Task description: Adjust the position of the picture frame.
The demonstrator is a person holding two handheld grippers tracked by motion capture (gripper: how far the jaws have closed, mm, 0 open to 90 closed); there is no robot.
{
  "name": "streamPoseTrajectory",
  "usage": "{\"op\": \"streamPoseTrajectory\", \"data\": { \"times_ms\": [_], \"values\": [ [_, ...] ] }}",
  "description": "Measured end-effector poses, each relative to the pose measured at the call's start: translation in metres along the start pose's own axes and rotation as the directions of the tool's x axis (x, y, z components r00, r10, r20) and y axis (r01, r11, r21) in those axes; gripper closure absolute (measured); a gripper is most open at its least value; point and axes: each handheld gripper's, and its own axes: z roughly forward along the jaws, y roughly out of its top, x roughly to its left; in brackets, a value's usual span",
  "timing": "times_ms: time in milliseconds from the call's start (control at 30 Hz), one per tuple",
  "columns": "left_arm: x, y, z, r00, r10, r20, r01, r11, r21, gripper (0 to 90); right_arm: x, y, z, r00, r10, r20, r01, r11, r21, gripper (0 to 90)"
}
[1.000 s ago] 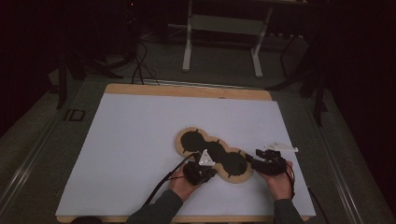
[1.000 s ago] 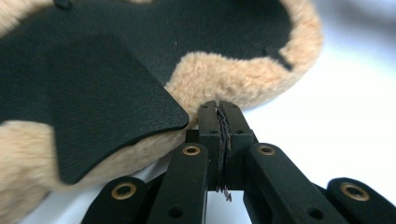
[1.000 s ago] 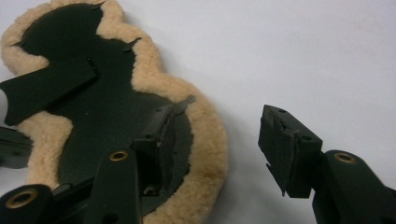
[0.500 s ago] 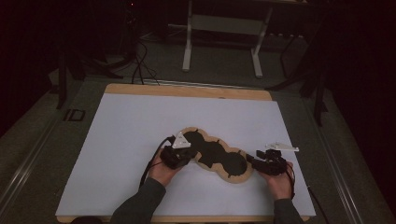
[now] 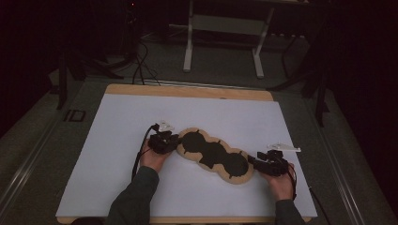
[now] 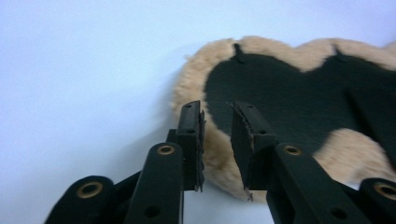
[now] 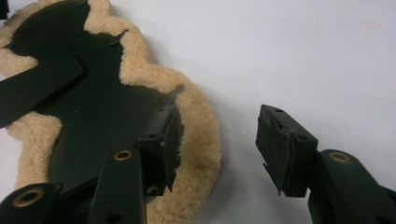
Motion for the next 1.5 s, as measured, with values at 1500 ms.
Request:
{"op": "streamPoseTrajectory", "data": {
  "times_ms": [1500],
  "values": [
    [-0.004, -0.002, 0.005, 0.9965, -0.016, -0.083, 0.022, 0.9969, 0.075, 79.0, 0.002, -0.002, 0.003, 0.9978, 0.004, -0.067, 0.002, 0.995, 0.098, 72.1]
  ]
}}
